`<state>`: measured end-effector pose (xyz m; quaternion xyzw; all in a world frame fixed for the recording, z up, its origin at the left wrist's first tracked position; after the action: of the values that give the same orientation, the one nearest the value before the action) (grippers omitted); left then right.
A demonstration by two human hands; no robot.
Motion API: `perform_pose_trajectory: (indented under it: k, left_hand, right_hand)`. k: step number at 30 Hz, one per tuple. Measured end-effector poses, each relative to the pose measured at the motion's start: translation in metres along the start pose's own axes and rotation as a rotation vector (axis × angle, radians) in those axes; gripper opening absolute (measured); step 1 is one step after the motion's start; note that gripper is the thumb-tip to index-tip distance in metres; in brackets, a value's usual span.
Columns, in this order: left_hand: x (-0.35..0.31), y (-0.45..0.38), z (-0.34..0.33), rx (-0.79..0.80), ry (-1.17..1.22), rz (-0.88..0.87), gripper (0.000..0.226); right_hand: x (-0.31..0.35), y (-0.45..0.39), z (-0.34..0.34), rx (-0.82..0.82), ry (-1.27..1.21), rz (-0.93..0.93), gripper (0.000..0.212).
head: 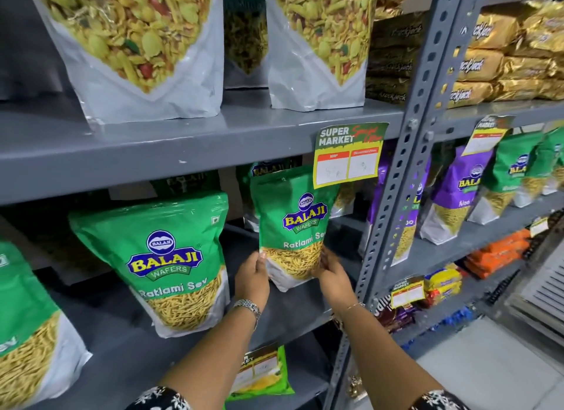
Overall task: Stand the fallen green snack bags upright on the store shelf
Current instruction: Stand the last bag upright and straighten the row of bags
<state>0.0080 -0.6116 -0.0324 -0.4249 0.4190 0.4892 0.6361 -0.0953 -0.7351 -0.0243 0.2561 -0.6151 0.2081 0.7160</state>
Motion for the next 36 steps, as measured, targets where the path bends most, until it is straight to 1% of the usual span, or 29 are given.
perform_pose_trajectory:
  k: [2, 3, 4, 5, 6, 7, 8, 10, 12, 13, 14, 16, 18, 20, 23, 26, 28, 36]
  left_hand:
    - [-0.006, 0.009, 0.005, 0.037, 0.014, 0.024, 0.033]
    - [-0.008, 0.017, 0.009, 0.067, 0.026, 0.031, 0.034]
    - [-0.007, 0.029, 0.016, 0.092, 0.042, 0.031, 0.036]
    - [-0.002, 0.045, 0.022, 0.088, 0.072, 0.037, 0.035]
    - [0.007, 0.063, 0.034, 0.047, 0.119, 0.056, 0.032]
    - [0.019, 0.083, 0.049, -0.018, 0.171, 0.077, 0.029]
    - [0.034, 0.1, 0.067, -0.111, 0.218, 0.104, 0.032]
    - [0.059, 0.117, 0.106, -0.293, 0.283, 0.195, 0.04]
    - [0.071, 0.102, 0.146, -0.484, 0.385, 0.306, 0.042]
    - [0.074, 0.088, 0.161, -0.556, 0.406, 0.346, 0.038]
    - [0.074, 0.074, 0.173, -0.589, 0.398, 0.369, 0.036]
    - [0.068, 0.053, 0.187, -0.525, 0.293, 0.362, 0.048]
    - [0.059, 0.044, 0.191, -0.422, 0.228, 0.28, 0.06]
    - [0.053, 0.041, 0.19, -0.335, 0.241, 0.258, 0.066]
    - [0.048, 0.043, 0.184, -0.234, 0.359, 0.25, 0.063]
    - [0.047, 0.049, 0.18, -0.226, 0.367, 0.221, 0.063]
    - [0.05, 0.051, 0.177, -0.241, 0.371, 0.225, 0.065]
    - [0.059, 0.059, 0.176, -0.238, 0.38, 0.237, 0.071]
  right_hand:
    - [-0.001, 0.007, 0.0, 0.002, 0.09, -0.019, 0.053]
    - [-0.003, 0.014, -0.001, -0.041, 0.142, -0.027, 0.052]
    - [-0.007, 0.023, -0.003, -0.123, 0.186, -0.024, 0.048]
    - [-0.013, 0.034, -0.005, -0.227, 0.222, -0.015, 0.043]
    - [-0.016, 0.049, -0.01, -0.308, 0.251, 0.01, 0.036]
    - [-0.019, 0.065, -0.016, -0.34, 0.274, 0.048, 0.028]
    - [-0.02, 0.082, -0.025, -0.31, 0.287, 0.087, 0.02]
    - [-0.02, 0.104, -0.049, -0.153, 0.3, 0.133, 0.012]
    - [-0.017, 0.116, -0.077, 0.0, 0.298, 0.154, 0.016]
    - [-0.014, 0.12, -0.089, 0.054, 0.302, 0.161, 0.022]
    - [-0.013, 0.124, -0.099, 0.098, 0.293, 0.154, 0.028]
    - [-0.013, 0.13, -0.118, 0.168, 0.204, 0.089, 0.036]
    - [-0.018, 0.13, -0.131, 0.228, 0.112, 0.033, 0.045]
    - [-0.024, 0.127, -0.138, 0.257, 0.064, 0.013, 0.055]
    - [-0.028, 0.122, -0.143, 0.284, 0.069, 0.037, 0.065]
    - [-0.027, 0.118, -0.143, 0.291, 0.099, 0.072, 0.07]
    - [-0.025, 0.117, -0.142, 0.286, 0.109, 0.086, 0.069]
    - [-0.027, 0.125, -0.14, 0.284, 0.113, 0.073, 0.072]
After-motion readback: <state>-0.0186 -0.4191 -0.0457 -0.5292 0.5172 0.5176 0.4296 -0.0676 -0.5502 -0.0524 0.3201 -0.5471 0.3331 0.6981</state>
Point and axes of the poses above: each hand's wrist, its own y-axis away from the middle knuckle, its own z-axis out of the back of the hand, x = y × z, the point moved 1 cm from there along -y, towards the middle knuckle, and after that the axes turned 8 degrees about -x, right-handed, at the moved point
